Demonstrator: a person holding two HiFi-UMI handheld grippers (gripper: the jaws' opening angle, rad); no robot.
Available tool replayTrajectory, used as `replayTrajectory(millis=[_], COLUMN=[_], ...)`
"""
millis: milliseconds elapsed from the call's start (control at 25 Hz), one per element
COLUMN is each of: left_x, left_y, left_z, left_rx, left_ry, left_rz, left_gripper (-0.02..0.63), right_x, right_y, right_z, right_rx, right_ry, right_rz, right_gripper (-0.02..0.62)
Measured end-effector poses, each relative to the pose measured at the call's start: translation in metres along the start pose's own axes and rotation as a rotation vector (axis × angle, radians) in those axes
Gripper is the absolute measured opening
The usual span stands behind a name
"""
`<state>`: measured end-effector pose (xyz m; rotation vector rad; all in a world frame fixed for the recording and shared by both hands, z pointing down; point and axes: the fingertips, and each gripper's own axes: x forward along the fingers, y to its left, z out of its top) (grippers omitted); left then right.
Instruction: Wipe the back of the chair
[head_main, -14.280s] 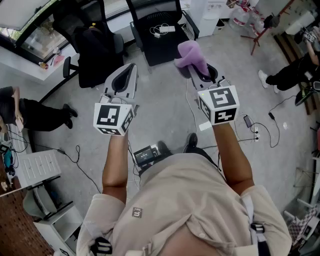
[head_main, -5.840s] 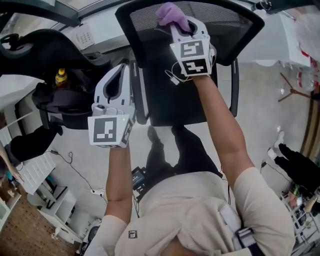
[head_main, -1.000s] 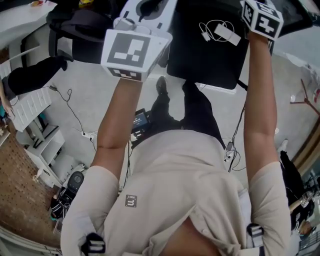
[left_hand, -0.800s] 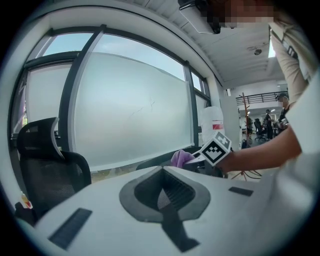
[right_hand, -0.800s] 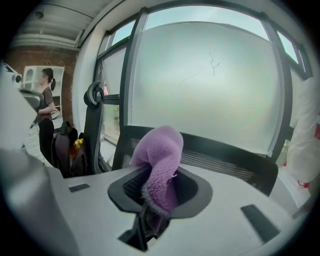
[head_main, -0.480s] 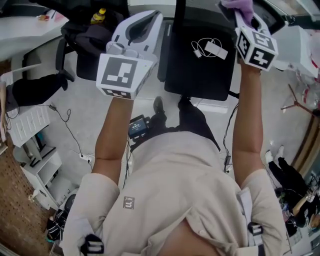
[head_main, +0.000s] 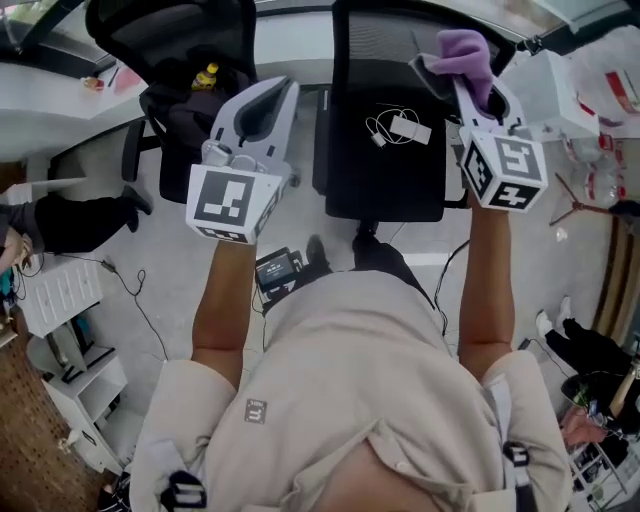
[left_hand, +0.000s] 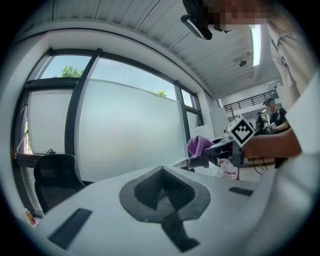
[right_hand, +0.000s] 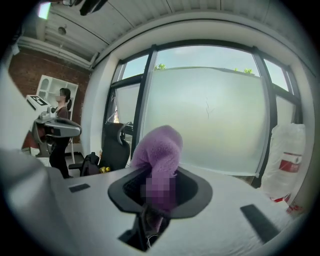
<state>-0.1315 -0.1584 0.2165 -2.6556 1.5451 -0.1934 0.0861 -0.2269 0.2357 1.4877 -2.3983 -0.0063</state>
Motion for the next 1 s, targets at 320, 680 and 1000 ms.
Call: replayTrajectory(millis=[320,680,1000], left_x=[-0.055,-0.091,-0.123], left_y=[-0.020,-0.037,-0.045], left_z=[0.022,0.033,0.039], left_rx=[0.000,0.009,0.009], left_ry=[-0.036,-0.076,-0.091], left_rz=[-0.045,-0.090,-0.106], left_gripper=[0.006,0.006,0.006], right_x=[-0.099,-0.157,-0.185], right_y=[0.036,0.061,0.088], right_z=[0.027,0.026,0.030], right_rx=[-0.039,-0.034,-0.039], right_ry=[-0.037,-0.036,-0.034], right_rz=[-0.016,-0.060,-0.066], right_gripper=[0.077,0.077,0.077])
